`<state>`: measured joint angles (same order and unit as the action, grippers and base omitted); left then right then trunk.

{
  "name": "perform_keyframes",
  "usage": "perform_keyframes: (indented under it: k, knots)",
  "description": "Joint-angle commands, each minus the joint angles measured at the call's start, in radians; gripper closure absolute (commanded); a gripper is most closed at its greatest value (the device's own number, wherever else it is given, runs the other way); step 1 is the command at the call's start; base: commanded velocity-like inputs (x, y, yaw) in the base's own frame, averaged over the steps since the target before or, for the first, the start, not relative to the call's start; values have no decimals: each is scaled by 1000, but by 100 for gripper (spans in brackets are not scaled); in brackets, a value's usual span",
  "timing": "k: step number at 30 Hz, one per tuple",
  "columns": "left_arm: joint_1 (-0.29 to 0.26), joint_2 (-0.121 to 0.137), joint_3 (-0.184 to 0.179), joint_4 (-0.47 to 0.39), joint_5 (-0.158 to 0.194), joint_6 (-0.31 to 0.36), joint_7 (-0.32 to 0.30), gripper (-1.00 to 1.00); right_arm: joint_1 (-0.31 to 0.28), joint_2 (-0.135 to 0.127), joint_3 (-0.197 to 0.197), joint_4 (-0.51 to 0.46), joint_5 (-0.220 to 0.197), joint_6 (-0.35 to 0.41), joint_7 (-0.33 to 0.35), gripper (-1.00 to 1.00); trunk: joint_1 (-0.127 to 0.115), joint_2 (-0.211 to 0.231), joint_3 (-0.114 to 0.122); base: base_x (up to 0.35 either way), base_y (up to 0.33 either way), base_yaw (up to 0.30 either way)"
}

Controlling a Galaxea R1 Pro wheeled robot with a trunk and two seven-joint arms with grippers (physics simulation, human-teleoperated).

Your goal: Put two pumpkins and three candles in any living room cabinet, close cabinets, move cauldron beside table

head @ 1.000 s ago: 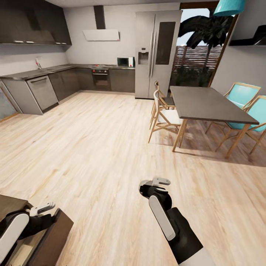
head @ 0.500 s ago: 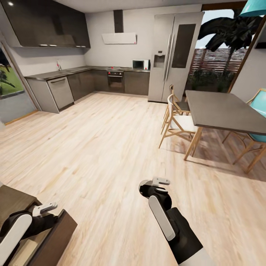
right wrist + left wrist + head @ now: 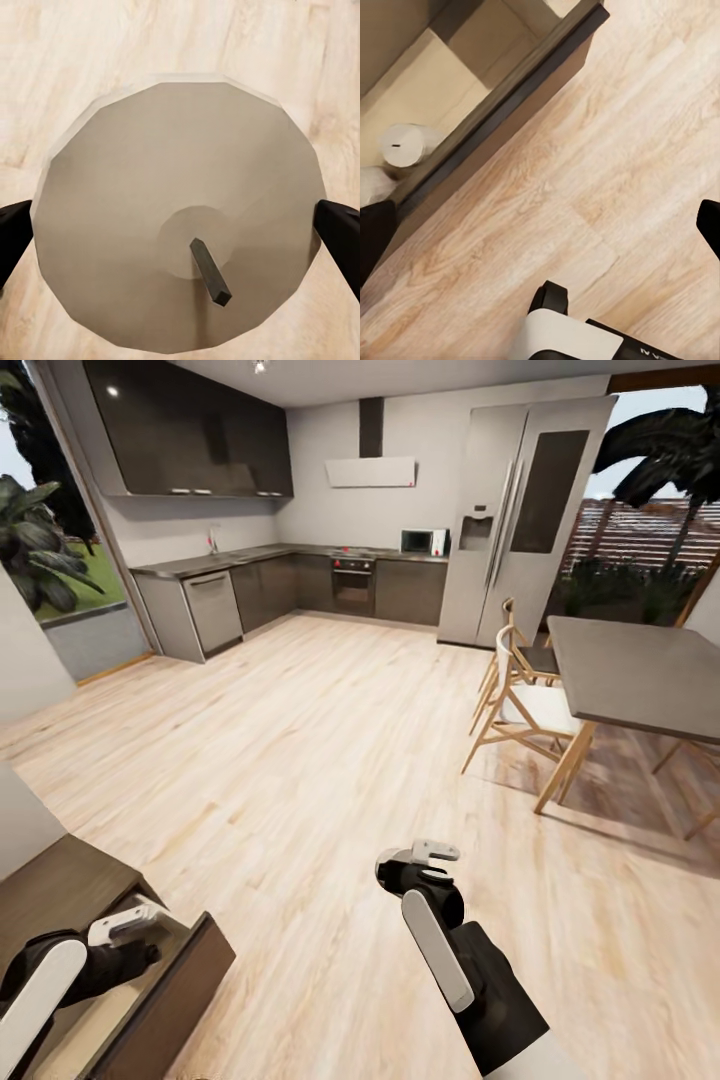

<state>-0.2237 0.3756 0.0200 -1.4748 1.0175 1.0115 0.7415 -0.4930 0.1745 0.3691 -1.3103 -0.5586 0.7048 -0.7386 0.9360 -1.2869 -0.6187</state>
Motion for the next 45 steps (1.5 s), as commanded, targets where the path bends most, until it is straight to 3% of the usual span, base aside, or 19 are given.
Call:
perform_keyframes:
  k: [1, 14, 20, 45]
  knots:
    - [-1, 0, 0, -1, 10, 3, 10, -100, -1, 0, 1, -1, -7, 2, -10, 100, 0, -1, 0, 0, 0, 254]
    - [-1, 0, -1, -1, 10, 2, 10, -100, -1, 0, 3, -1, -7, 4, -10, 100, 0, -1, 12, 0, 0, 257]
    - [-1, 0, -2, -1, 10, 2, 12, -100, -1, 0, 24, -1, -7, 2, -10, 100, 0, -1, 17, 0, 0, 260]
    - [-1, 0, 8, -2, 9, 2, 9, -100, -1, 0, 25, 6, -9, 1, -8, 100, 0, -1, 34, 0, 0, 266]
